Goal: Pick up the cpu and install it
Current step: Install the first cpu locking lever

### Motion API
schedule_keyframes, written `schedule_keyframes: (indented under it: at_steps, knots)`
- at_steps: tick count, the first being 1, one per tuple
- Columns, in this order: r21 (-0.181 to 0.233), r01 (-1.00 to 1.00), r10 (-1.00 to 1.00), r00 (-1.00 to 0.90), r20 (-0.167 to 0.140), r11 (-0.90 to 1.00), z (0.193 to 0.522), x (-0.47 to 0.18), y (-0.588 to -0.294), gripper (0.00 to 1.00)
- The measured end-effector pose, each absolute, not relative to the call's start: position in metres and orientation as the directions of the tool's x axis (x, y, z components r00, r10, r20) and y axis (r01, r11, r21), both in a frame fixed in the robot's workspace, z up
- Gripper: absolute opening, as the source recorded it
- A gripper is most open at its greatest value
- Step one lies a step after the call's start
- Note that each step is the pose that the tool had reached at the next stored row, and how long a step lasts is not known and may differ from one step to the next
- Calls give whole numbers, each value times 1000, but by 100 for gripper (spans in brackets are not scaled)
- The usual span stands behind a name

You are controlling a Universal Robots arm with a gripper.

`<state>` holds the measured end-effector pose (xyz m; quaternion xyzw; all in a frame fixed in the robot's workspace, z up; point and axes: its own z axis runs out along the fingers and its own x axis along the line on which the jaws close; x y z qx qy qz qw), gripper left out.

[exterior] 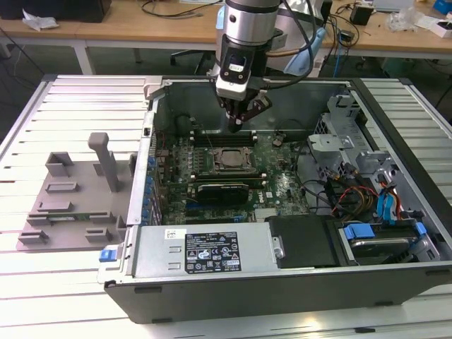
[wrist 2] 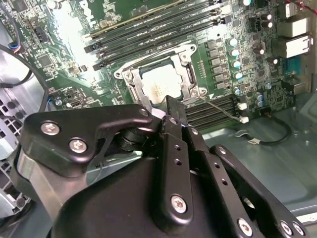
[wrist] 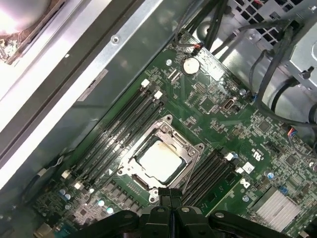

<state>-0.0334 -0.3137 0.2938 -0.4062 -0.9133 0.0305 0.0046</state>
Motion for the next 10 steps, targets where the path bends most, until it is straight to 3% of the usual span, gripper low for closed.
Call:
schedule_keyframes:
  at_steps: [10]
  knots:
    - [-59,698,698,-716,-16,714,294,-33,-314,11]
